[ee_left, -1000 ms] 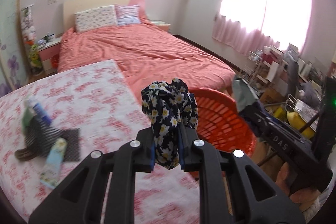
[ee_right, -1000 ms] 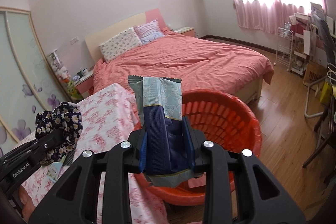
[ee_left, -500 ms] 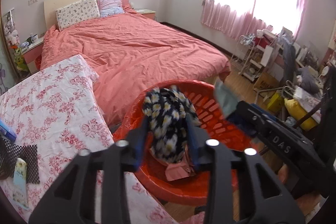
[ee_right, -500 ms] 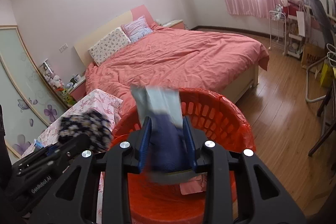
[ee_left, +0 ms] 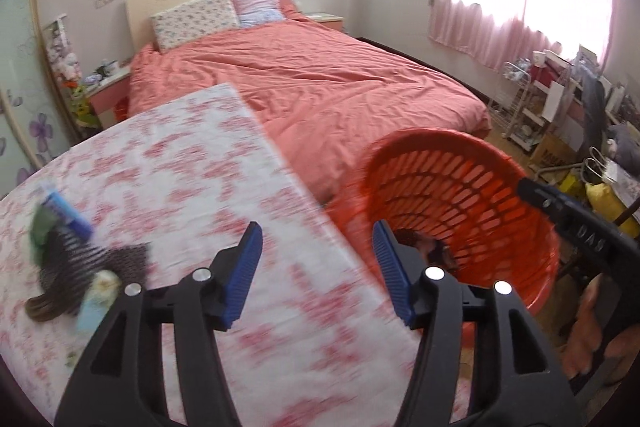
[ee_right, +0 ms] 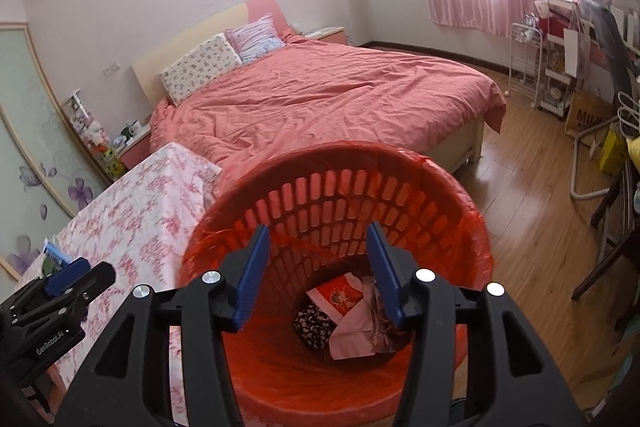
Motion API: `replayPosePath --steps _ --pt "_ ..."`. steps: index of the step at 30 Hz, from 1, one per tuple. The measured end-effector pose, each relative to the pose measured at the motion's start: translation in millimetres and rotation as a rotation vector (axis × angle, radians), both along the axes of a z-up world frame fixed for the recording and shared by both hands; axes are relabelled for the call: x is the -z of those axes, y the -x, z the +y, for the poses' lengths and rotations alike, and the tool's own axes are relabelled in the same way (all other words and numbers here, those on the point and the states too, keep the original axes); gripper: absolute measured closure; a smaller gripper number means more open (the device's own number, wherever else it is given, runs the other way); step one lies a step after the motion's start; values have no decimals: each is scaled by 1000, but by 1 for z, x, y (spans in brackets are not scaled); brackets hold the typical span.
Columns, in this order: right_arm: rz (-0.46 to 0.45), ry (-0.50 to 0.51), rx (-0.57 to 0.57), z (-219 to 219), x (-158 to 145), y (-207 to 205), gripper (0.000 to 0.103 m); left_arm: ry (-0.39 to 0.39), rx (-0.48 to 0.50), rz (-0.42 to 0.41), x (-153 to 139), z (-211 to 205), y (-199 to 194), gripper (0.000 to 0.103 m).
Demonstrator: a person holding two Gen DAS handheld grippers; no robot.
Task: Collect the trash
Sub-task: 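Move the left gripper to the brown slotted piece while the right grasps the cream lotion tube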
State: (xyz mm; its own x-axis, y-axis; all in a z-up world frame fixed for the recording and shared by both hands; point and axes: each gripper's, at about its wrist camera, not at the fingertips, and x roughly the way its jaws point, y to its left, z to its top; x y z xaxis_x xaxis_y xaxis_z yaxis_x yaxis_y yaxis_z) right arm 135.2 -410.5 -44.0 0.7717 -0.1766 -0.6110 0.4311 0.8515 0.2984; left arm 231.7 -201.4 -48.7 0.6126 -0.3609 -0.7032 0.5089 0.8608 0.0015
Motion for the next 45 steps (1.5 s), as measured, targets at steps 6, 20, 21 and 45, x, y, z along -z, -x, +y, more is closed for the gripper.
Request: replayPosePath --steps 6,20,21,45 --pt "14 46 -84 42 -9 -8 51 -5 -128 -14 -5 79 1 44" --pt "74 80 -398 210 -9 -55 51 -43 -514 -11 5 278 0 40" --pt "77 78 -412 218 -8 -58 51 -43 -537 -11 6 290 0 39" --pt "193 28 -459 303 16 -116 72 12 -628 37 27 357 7 37"
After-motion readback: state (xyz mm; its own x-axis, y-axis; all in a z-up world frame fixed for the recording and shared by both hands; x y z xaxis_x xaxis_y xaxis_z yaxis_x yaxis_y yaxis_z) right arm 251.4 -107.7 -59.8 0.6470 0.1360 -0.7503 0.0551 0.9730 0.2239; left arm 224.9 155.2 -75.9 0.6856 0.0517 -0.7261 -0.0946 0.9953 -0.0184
